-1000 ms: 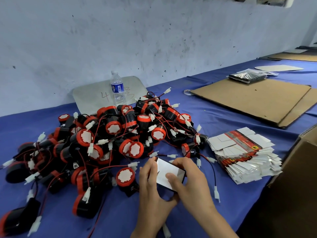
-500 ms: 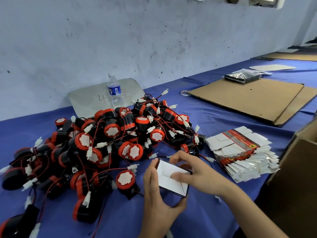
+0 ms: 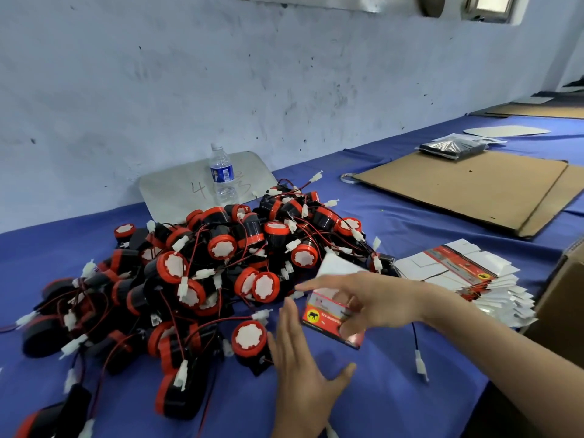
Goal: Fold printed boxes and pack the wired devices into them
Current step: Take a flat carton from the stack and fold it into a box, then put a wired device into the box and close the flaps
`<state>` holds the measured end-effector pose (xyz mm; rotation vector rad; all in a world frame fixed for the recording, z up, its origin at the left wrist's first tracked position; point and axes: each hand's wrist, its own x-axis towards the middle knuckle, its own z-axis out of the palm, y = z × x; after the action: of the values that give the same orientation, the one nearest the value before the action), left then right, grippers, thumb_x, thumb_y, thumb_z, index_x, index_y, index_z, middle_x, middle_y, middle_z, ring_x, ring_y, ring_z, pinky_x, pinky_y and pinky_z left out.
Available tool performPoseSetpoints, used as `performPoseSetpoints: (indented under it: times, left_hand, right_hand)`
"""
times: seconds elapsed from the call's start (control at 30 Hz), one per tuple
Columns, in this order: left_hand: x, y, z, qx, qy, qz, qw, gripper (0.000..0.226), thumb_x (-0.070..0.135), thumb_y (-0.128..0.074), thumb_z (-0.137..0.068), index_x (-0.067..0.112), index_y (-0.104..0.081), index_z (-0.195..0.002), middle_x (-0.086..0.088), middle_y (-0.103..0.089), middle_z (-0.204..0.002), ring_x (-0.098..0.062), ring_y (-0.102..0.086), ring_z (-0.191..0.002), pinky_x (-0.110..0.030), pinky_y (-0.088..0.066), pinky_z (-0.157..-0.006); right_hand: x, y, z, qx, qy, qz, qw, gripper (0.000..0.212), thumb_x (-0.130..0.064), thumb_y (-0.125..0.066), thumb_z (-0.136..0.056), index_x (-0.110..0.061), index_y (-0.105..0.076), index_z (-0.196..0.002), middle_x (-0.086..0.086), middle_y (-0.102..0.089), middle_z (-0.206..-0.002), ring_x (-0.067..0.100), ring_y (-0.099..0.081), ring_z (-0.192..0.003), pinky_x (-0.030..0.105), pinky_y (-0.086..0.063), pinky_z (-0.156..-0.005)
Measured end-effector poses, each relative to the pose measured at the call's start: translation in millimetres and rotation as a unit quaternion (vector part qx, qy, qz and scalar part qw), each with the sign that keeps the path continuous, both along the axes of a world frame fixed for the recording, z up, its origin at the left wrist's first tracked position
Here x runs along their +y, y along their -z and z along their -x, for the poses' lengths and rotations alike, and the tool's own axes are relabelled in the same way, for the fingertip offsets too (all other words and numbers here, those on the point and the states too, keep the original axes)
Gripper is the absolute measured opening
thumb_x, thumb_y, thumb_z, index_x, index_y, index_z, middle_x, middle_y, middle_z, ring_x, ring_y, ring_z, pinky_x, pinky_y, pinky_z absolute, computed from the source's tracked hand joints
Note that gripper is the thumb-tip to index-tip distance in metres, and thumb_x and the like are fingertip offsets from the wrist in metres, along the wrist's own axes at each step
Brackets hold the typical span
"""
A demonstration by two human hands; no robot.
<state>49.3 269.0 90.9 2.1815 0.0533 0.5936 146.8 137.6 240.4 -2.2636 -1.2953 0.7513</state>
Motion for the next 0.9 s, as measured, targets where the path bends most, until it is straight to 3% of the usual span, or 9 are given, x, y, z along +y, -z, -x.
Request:
performPoseSetpoints:
  times: [0.1,0.17,0.23,0.33,0.43,0.5,0.67,0.77,0.9]
  left_hand:
    - [4.4,2.1,-0.6,0.051,0.059,0.107,0.991,0.112,0.049,-0.075,-0.073,0.042,0.013,-0.142,0.027,0.003,-0.153,-0.002,-0.003,-0.146,-0.021,-0.017,-0.117]
    - [6.8,3.0,-1.5,0.037,0.051,0.182,0.981,0.104,0.023,-0.079,-0.078,0.049,0.000,-0.142,0.034,-0.020,-0.145,0.010,-0.023,-0.136,-0.004,-0.028,-0.103]
    - [11.3,0.6,-1.7,0.039,0.036,0.164,0.985,0.101,0.019,-0.078,-0.079,0.049,-0.005,-0.142,0.040,-0.026,-0.134,0.026,-0.024,-0.123,0.004,-0.028,-0.092]
    - [13.2,3.2,-2.8,0.058,0.027,0.118,0.991,0.102,0.022,-0.077,-0.080,0.044,-0.001,-0.144,0.028,-0.027,-0.137,0.026,-0.025,-0.118,0.004,-0.030,-0.085]
    - [9.7,3.2,-2.6,0.073,0.021,0.086,0.993,0.101,0.029,-0.075,-0.080,0.043,-0.002,-0.148,0.014,-0.031,-0.138,-0.001,-0.036,-0.125,-0.011,-0.041,-0.084]
    - [8.4,1.1,-2.3,0.086,0.019,0.071,0.994,0.100,0.032,-0.074,-0.081,0.041,-0.003,-0.151,0.010,-0.030,-0.139,-0.009,-0.039,-0.127,-0.022,-0.046,-0.087]
    - [8.2,-1.4,-3.0,0.116,0.002,0.050,0.992,0.092,0.036,-0.073,-0.083,0.034,-0.010,-0.150,0.011,-0.026,-0.143,-0.012,-0.037,-0.131,-0.030,-0.044,-0.096]
    - [7.4,-2.9,-3.6,0.120,0.001,0.041,0.992,0.084,0.035,-0.075,-0.080,0.028,-0.023,-0.145,0.009,-0.032,-0.135,-0.012,-0.039,-0.127,-0.025,-0.042,-0.091]
    - [8.8,-0.4,-3.5,0.102,0.014,0.058,0.993,0.081,0.025,-0.080,-0.075,0.025,-0.032,-0.140,0.008,-0.038,-0.128,-0.006,-0.040,-0.119,-0.014,-0.035,-0.082]
  right_hand:
    - [-0.2,25.7,1.6,-0.207,-0.051,0.088,0.973,0.080,-0.009,-0.055,-0.088,-0.047,-0.019,-0.149,-0.022,-0.042,-0.070,0.004,-0.039,-0.075,0.041,-0.024,-0.115]
    - [16.1,27.8,4.9,-0.207,-0.084,0.112,0.968,0.078,-0.009,-0.047,-0.094,-0.048,-0.010,-0.150,-0.022,-0.054,-0.087,0.002,-0.043,-0.088,0.040,-0.002,-0.120]
    - [8.9,27.9,8.1,-0.172,-0.078,0.112,0.976,0.072,-0.011,-0.048,-0.096,-0.049,-0.017,-0.148,-0.011,-0.062,-0.113,0.001,-0.051,-0.100,0.029,-0.012,-0.117]
    - [22.5,2.0,2.6,-0.149,-0.014,0.003,0.989,0.051,-0.012,-0.057,-0.093,-0.036,-0.050,-0.137,-0.010,-0.068,-0.096,-0.009,-0.056,-0.082,0.014,-0.040,-0.084]
    - [56.1,-7.1,-14.2,-0.270,0.084,-0.126,0.951,0.036,-0.014,-0.054,-0.094,-0.028,-0.059,-0.127,0.000,-0.071,-0.091,0.014,-0.064,-0.085,0.033,-0.050,-0.080]
    - [84.0,0.0,-25.3,-0.334,0.082,-0.049,0.938,0.039,-0.020,-0.056,-0.093,-0.028,-0.055,-0.130,0.002,-0.064,-0.111,0.022,-0.059,-0.102,0.039,-0.050,-0.083]
    - [134.1,30.8,-50.1,-0.290,0.038,0.201,0.935,0.072,-0.034,-0.078,-0.076,-0.015,-0.045,-0.137,0.008,-0.041,-0.140,0.033,-0.047,-0.122,0.049,-0.051,-0.089]
    - [131.3,32.9,-62.5,-0.271,0.037,0.099,0.957,0.063,-0.041,-0.082,-0.071,-0.012,-0.059,-0.121,0.008,-0.054,-0.117,0.029,-0.053,-0.109,0.036,-0.049,-0.088]
    - [89.1,10.3,-60.1,0.014,0.155,-0.162,0.974,0.042,-0.034,-0.079,-0.078,-0.016,-0.063,-0.112,-0.009,-0.052,-0.110,0.013,-0.055,-0.094,0.008,-0.041,-0.069]
